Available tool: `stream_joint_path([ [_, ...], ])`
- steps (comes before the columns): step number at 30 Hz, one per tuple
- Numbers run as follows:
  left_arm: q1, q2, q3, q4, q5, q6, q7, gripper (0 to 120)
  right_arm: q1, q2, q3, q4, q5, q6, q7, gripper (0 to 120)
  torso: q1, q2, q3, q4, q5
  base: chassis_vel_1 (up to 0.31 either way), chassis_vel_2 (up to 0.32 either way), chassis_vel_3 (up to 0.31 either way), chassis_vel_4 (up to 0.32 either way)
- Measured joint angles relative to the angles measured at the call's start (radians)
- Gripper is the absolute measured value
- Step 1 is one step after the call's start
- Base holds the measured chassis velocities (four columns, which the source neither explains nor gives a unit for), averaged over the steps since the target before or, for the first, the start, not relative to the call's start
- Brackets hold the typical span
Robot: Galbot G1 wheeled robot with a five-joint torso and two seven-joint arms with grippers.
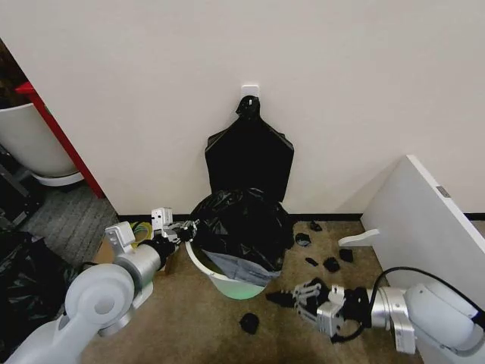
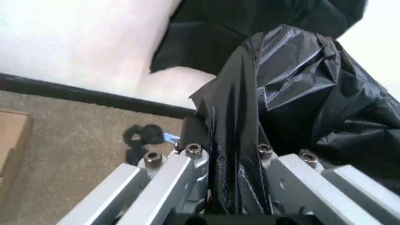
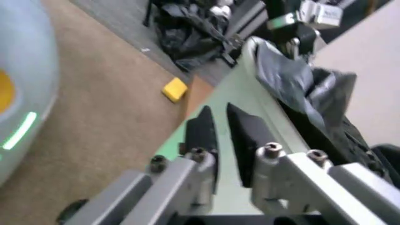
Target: Place the garbage bag over the trash bin.
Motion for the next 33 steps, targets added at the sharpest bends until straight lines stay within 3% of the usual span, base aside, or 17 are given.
stream_joint_path([
  [12, 0.003, -0.01, -0.036, 0.028, -0.028, -0.006, -0.047, 5, -0.08, 0.045, 0.126, 0.013, -0.036, -0.033, 0.141, 50, 0.0, 0.0, 0.0, -0.0003, 0.0001, 0.0, 0.0, 0.0, 0.0],
  [18, -0.009, -0.004, -0.014, 0.028, -0.043, -0.005, -0.061, 5, -0.078, 0.06, 0.123, 0.06, -0.242, 0.01, 0.274, 75, 0.0, 0.0, 0.0, -0.0004, 0.0001, 0.0, 0.0, 0.0, 0.0],
  [25, -0.004, -0.012, -0.002, 0.006, -0.049, 0.002, -0.063, 5, -0.037, 0.065, 0.068, 0.068, -0.401, 0.031, 0.288, 98, 0.0, 0.0, 0.0, -0.0001, 0.0001, 0.0, 0.0, 0.0, 0.0],
  [27, -0.005, -0.012, 0.005, 0.004, -0.049, 0.004, -0.064, 5, -0.032, 0.073, 0.058, 0.066, -0.422, 0.027, 0.293, 98, 0.0, 0.0, 0.0, -0.0001, 0.0002, 0.0, 0.0, 0.0, 0.0],
  [33, -0.012, -0.011, 0.026, -0.002, -0.05, 0.014, -0.062, 5, -0.025, 0.098, 0.046, 0.046, -0.443, 0.011, 0.316, 72, 0.0, 0.0, 0.0, -0.0003, 0.0003, 0.0, 0.0, 0.0, 0.0],
])
